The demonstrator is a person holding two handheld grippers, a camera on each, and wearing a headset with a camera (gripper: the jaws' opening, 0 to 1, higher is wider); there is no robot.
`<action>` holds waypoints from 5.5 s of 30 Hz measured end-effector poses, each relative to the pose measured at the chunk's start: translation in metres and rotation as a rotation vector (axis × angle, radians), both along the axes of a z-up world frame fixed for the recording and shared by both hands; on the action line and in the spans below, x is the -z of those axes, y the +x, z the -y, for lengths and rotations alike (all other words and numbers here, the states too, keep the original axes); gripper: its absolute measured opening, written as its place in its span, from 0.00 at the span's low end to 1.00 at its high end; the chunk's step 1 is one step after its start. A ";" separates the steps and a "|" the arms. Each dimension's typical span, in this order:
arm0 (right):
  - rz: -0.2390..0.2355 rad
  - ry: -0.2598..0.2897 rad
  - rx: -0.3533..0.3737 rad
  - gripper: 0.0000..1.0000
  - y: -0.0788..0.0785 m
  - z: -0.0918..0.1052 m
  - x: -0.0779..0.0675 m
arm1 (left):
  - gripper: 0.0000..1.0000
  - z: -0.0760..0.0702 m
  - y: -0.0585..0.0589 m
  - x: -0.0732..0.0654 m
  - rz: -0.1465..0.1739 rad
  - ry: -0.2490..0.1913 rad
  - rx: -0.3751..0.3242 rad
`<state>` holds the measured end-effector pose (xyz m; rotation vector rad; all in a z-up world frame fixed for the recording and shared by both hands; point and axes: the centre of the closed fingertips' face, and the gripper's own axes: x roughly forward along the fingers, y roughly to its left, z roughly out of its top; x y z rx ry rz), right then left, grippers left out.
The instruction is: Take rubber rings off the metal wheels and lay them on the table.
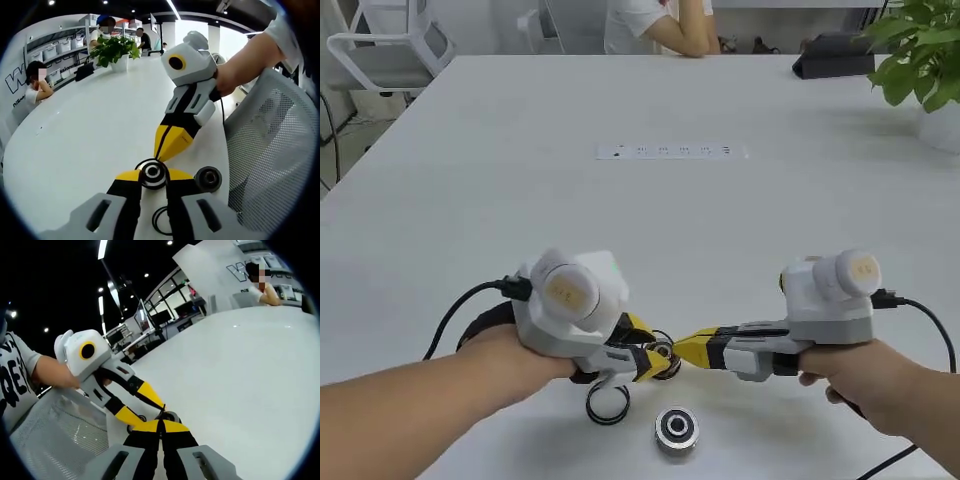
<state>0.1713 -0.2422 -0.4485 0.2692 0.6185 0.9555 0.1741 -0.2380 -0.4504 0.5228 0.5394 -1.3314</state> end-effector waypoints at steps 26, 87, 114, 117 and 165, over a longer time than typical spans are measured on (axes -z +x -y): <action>0.016 0.031 -0.018 0.00 -0.004 -0.004 -0.015 | 0.37 -0.032 -0.008 -0.035 -0.012 -0.066 -0.015; -0.044 -0.042 -0.257 0.00 -0.036 -0.068 0.002 | 0.55 -0.106 -0.032 -0.053 -0.025 -0.091 -0.108; 0.025 -0.091 -0.250 0.17 -0.031 -0.061 0.000 | 0.55 -0.105 -0.033 -0.050 -0.038 -0.078 -0.102; 0.041 -0.091 -0.257 0.21 -0.032 -0.061 -0.003 | 0.55 -0.105 -0.033 -0.050 -0.038 -0.075 -0.100; 0.169 -0.267 -0.132 0.35 -0.011 0.013 -0.001 | 0.49 -0.060 -0.006 -0.041 -0.043 -0.077 -0.057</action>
